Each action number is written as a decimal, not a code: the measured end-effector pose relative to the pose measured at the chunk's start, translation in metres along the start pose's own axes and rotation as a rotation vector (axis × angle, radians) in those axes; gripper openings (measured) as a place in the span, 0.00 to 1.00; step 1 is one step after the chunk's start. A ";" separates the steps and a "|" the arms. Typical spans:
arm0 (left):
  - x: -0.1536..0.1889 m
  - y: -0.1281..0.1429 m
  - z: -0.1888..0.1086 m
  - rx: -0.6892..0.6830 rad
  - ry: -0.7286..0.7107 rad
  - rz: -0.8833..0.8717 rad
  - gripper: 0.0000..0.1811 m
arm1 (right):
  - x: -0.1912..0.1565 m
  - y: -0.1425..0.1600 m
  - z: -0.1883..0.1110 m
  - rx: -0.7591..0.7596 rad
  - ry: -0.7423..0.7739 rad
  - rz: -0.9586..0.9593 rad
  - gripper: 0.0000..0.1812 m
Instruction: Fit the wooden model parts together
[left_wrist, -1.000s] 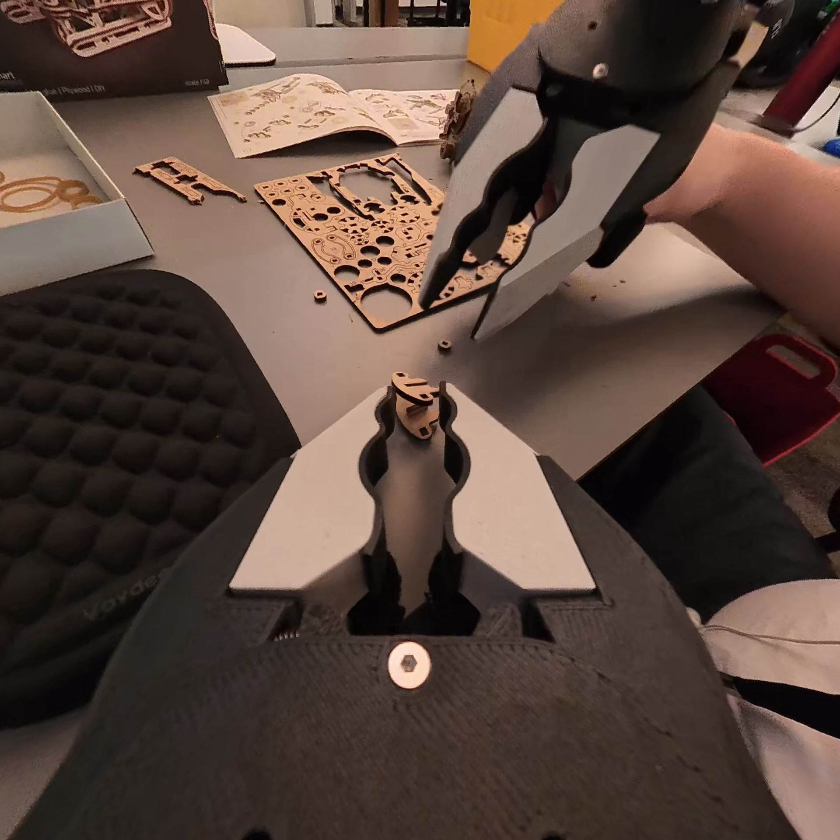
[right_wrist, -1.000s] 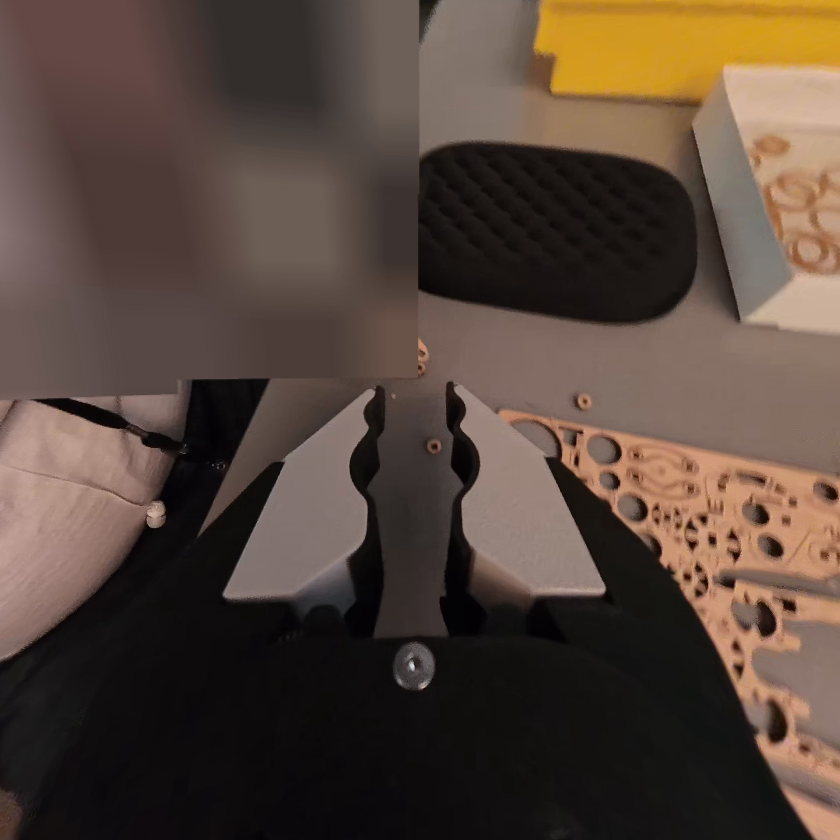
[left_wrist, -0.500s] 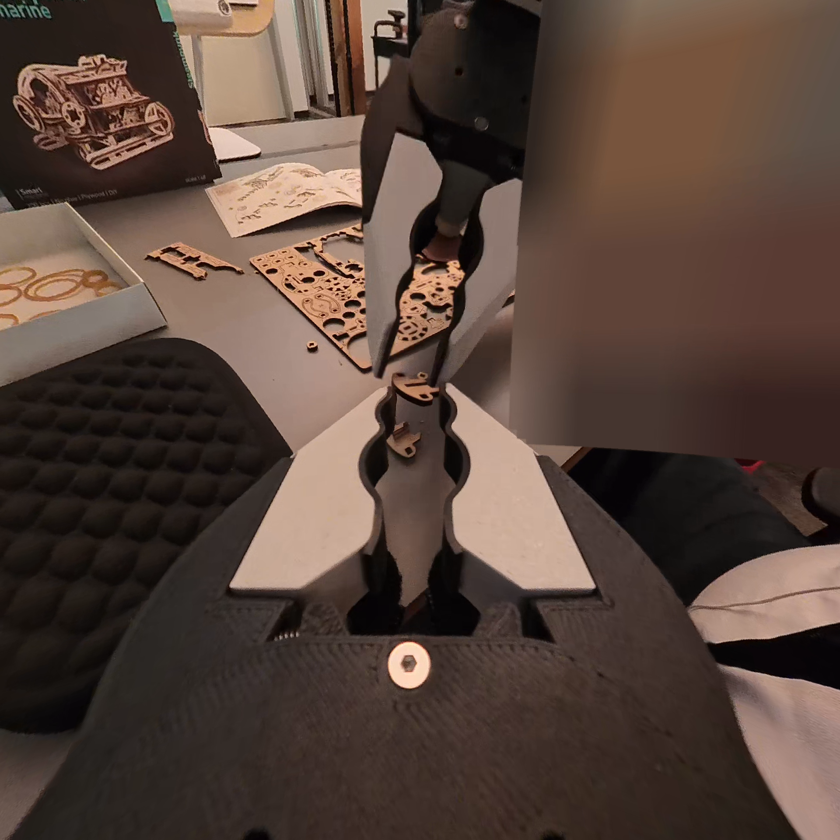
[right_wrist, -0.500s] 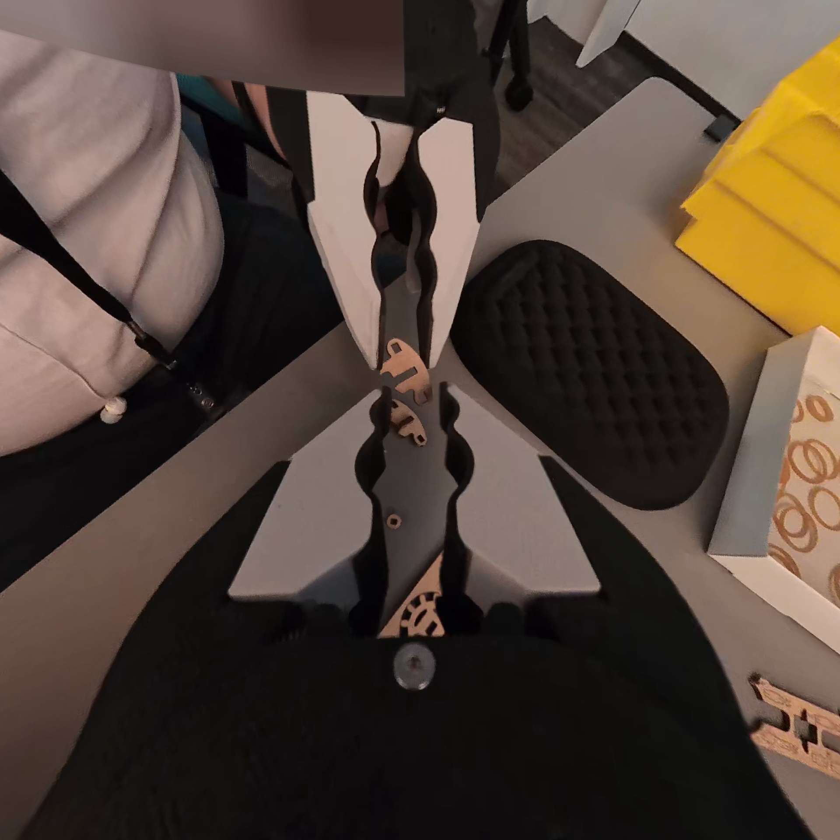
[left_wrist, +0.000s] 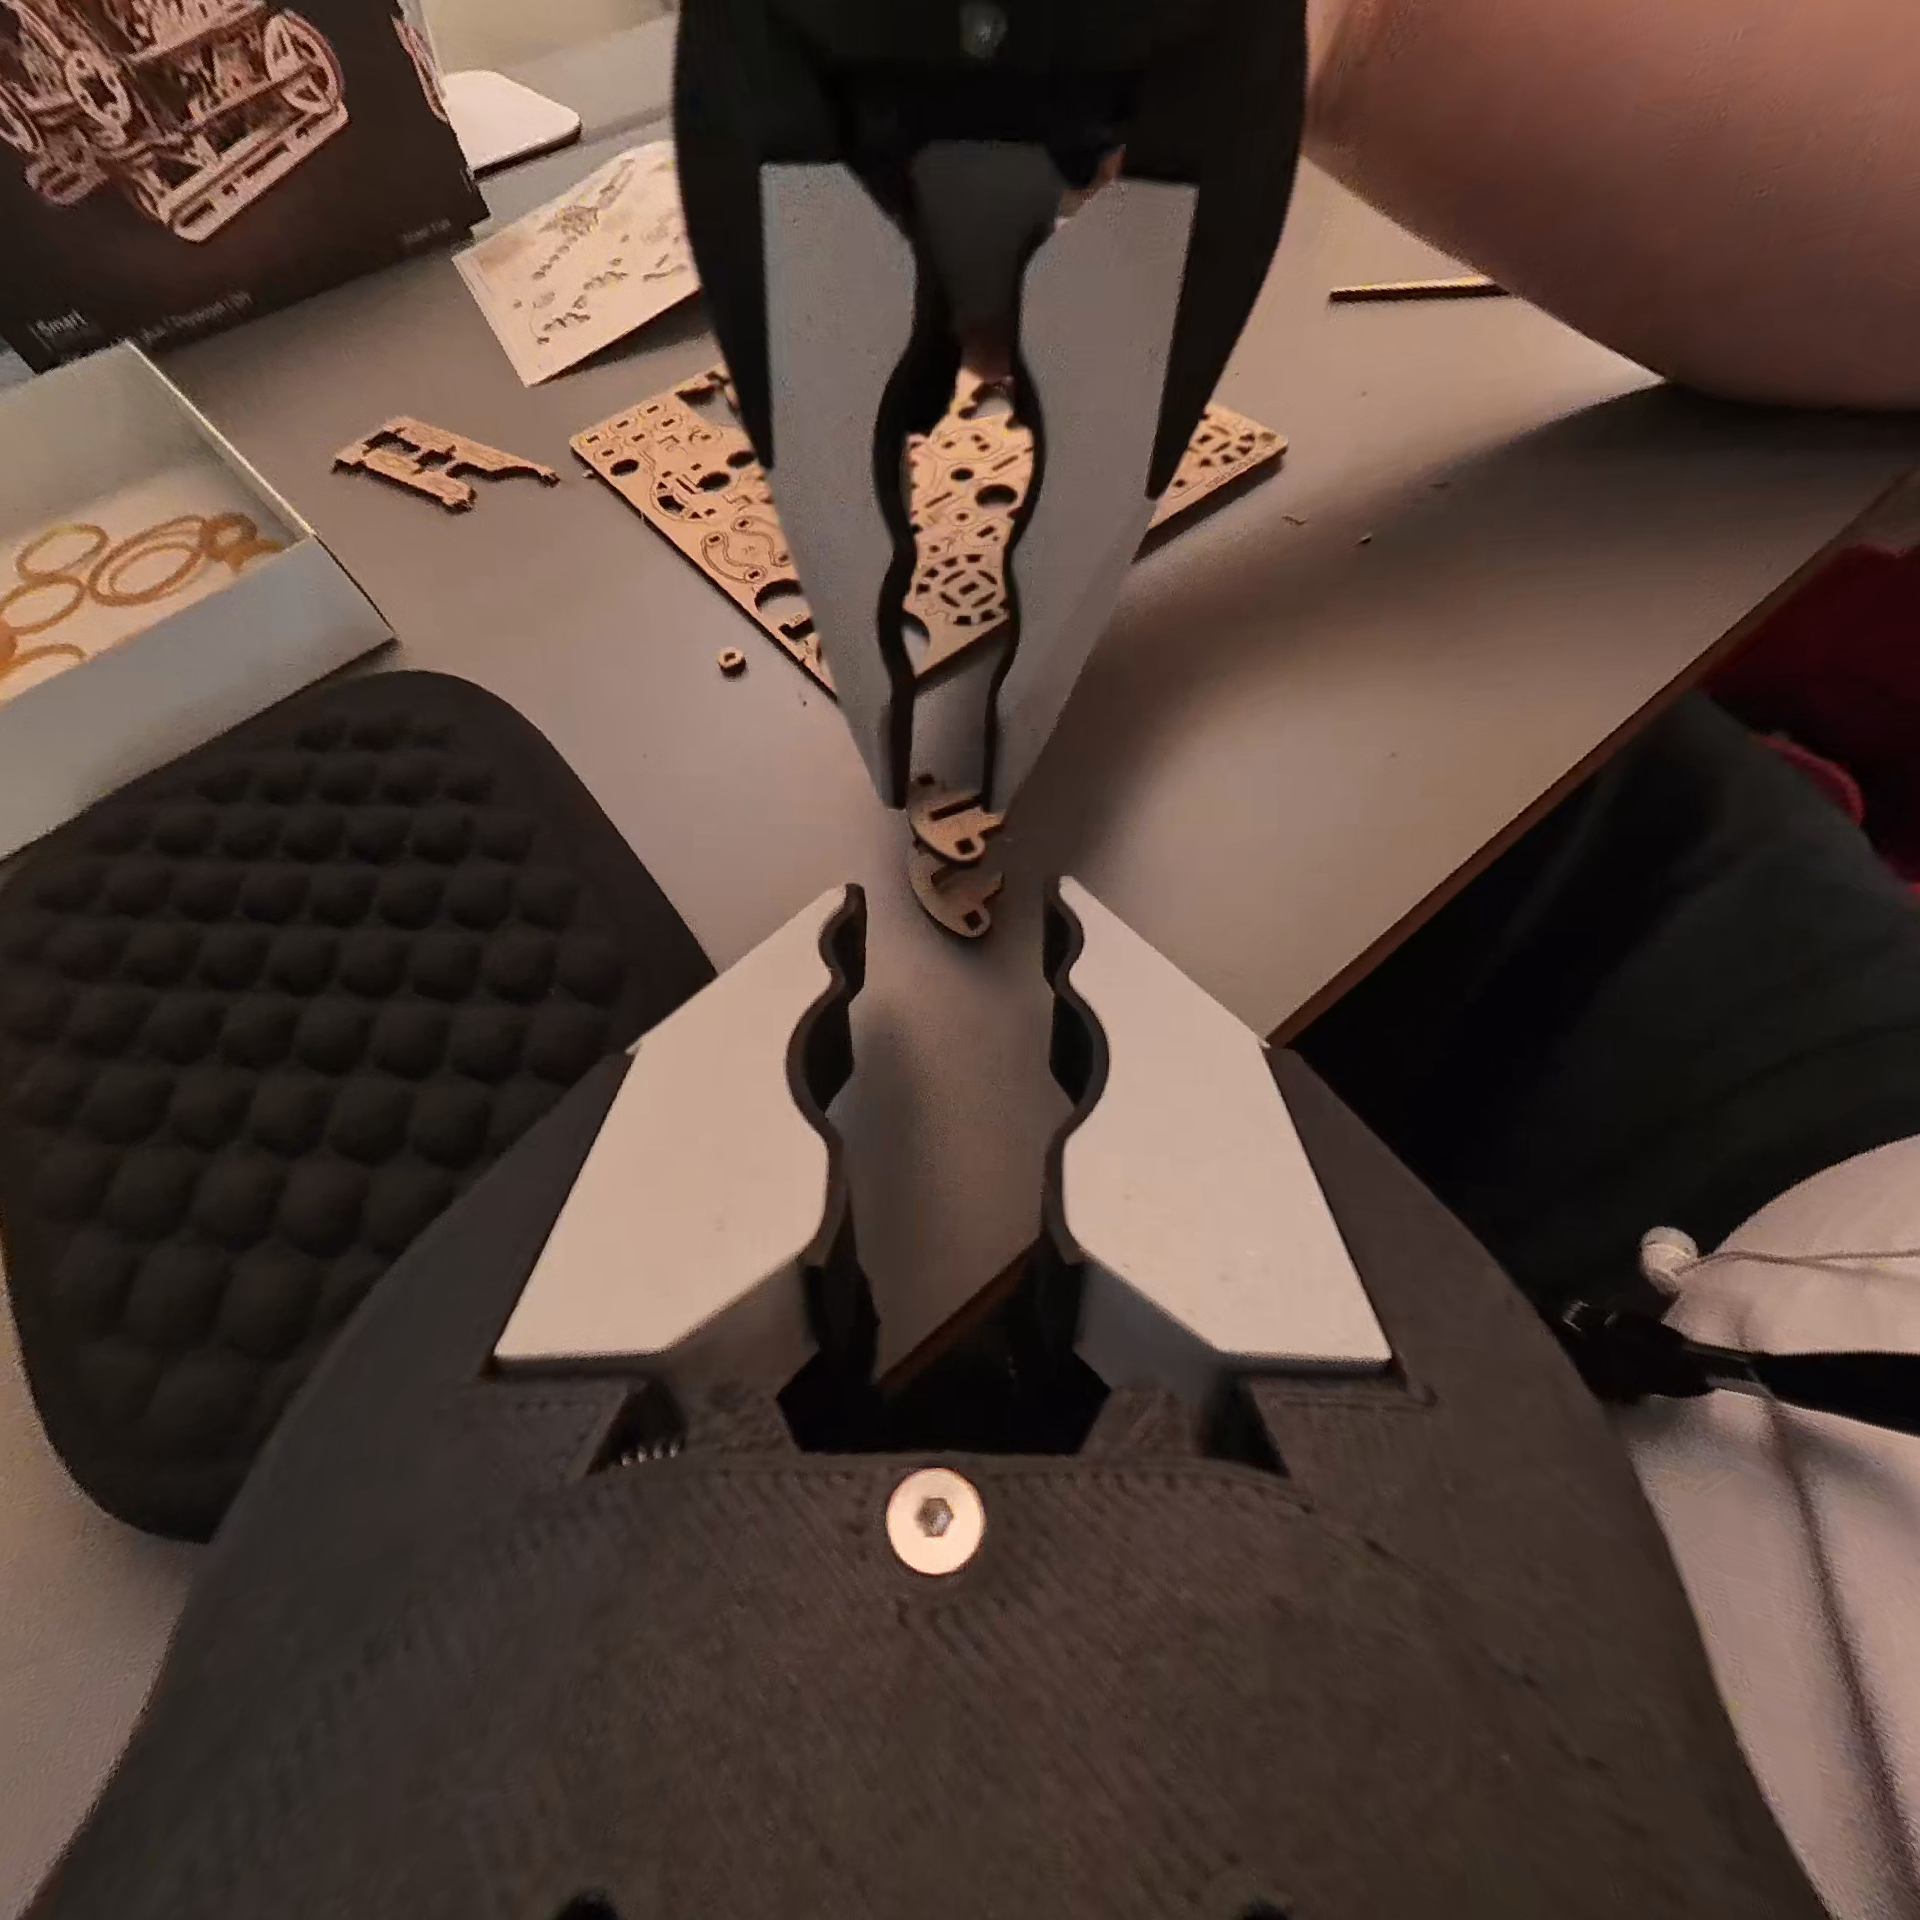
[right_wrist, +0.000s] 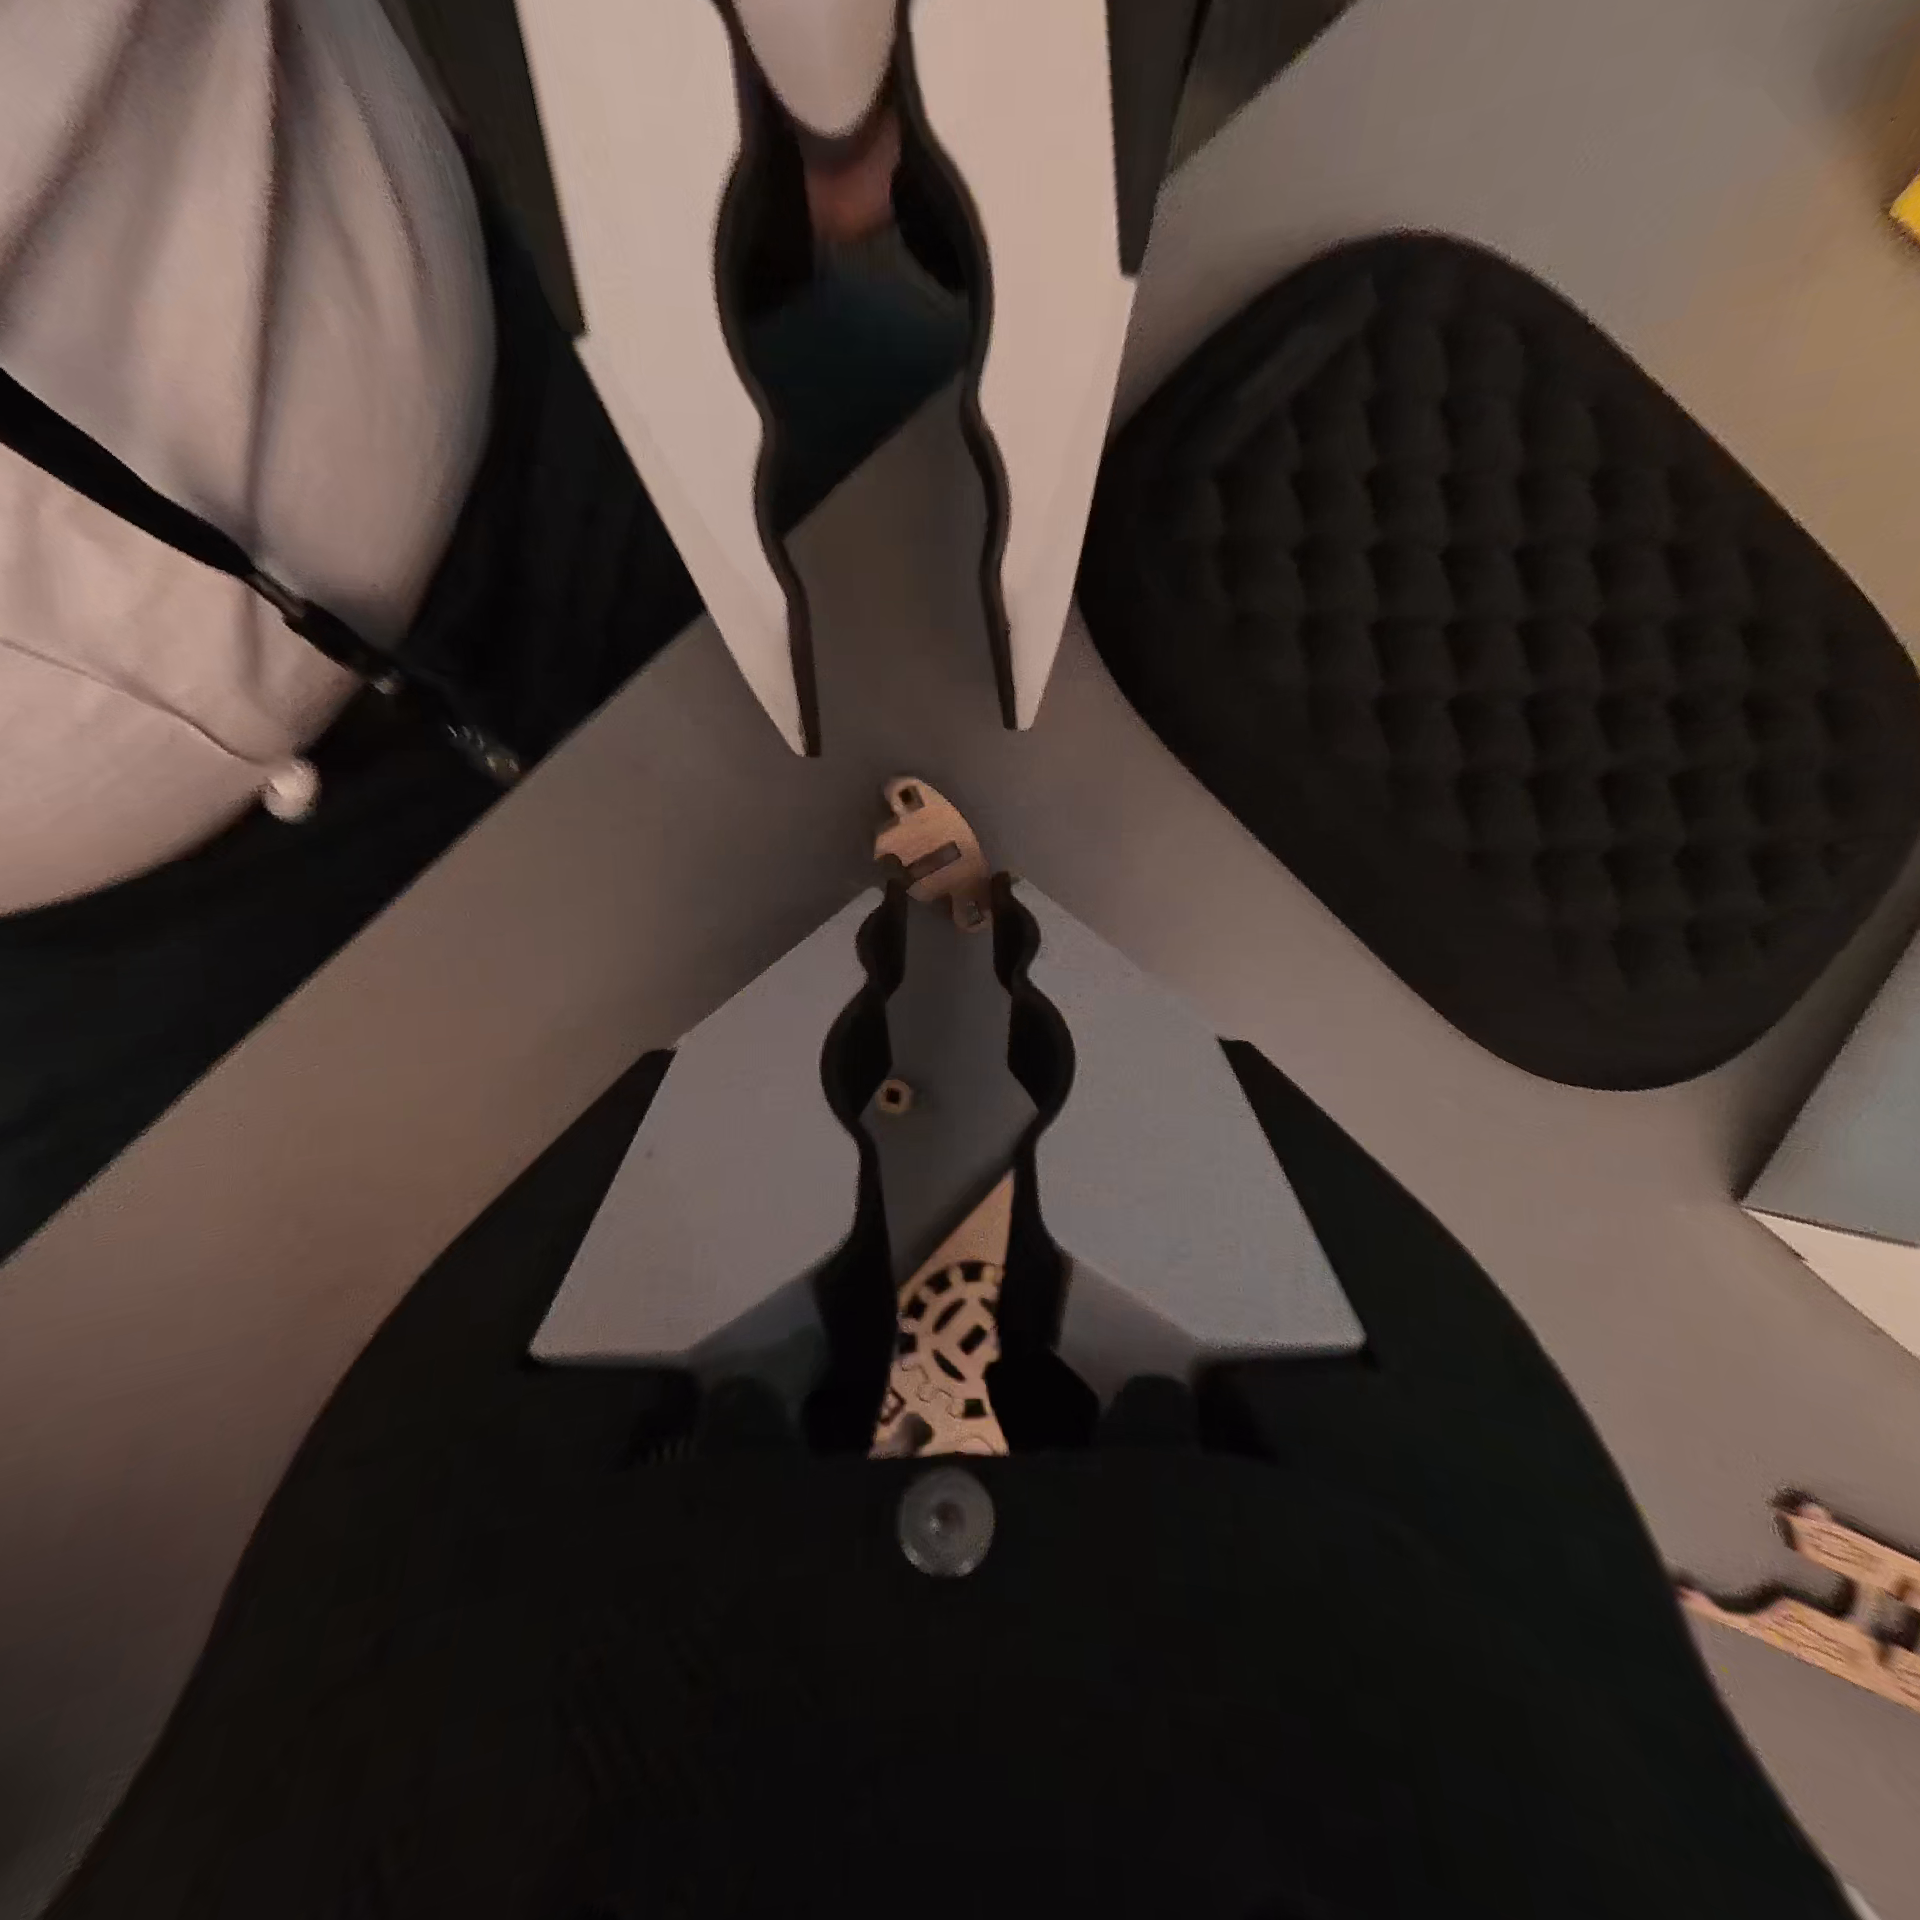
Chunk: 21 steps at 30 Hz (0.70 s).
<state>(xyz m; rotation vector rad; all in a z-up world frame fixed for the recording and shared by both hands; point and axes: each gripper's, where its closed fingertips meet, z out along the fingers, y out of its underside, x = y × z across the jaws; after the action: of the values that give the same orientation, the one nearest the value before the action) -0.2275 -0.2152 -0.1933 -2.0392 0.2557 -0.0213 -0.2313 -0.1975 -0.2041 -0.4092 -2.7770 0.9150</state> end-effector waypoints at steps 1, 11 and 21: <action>-0.001 0.000 0.001 -0.009 -0.016 0.016 0.18 | 0.001 0.002 0.001 -0.032 0.000 -0.018 0.08; -0.003 0.006 0.012 -0.044 0.005 -0.075 0.07 | 0.002 -0.001 0.009 -0.098 -0.023 -0.061 0.09; 0.001 0.010 0.011 -0.074 0.021 -0.062 0.07 | -0.002 -0.003 0.010 -0.075 -0.053 -0.049 0.08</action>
<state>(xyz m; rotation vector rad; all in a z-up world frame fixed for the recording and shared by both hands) -0.2265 -0.2102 -0.2070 -2.1209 0.2096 -0.0726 -0.2329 -0.2055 -0.2105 -0.3305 -2.8633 0.8245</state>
